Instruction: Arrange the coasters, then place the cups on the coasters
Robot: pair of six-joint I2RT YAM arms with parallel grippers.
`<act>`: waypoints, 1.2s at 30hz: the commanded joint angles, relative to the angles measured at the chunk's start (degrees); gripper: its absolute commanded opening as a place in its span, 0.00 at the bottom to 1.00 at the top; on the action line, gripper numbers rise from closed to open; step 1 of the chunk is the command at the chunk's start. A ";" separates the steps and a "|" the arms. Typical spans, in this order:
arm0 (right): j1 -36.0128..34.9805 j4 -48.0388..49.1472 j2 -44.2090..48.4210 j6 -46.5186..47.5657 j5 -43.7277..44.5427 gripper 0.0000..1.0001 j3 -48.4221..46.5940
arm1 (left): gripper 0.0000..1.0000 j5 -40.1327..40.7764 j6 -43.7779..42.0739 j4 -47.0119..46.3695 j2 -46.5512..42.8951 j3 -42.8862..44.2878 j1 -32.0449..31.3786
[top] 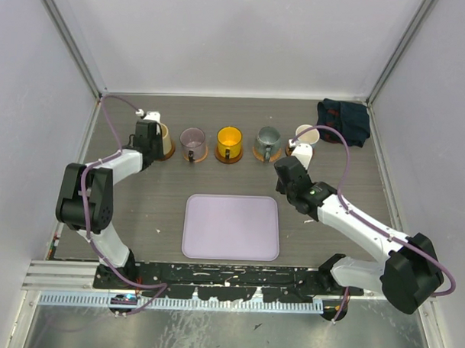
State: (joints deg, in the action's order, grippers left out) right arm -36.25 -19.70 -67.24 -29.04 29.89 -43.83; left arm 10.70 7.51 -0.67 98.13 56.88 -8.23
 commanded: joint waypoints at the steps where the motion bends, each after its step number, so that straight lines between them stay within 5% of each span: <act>1: 0.20 2.57 0.31 -0.74 0.04 0.30 -1.65 | 0.03 0.85 -0.11 -7.33 -2.79 0.22 0.23; 19: 0.24 2.57 -0.41 -1.04 -0.93 0.30 -1.40 | 0.30 3.15 -0.86 -5.31 -3.81 -0.12 0.23; 36: 0.19 2.96 -1.55 -1.37 -1.88 0.29 -1.39 | 0.32 5.11 -1.72 -3.20 -6.49 -0.67 0.23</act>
State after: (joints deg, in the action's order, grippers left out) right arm -36.25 -19.27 -68.31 -29.91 28.16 -43.83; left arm 13.89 6.52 -1.83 95.55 56.10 -8.23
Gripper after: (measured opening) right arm 0.291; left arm 0.323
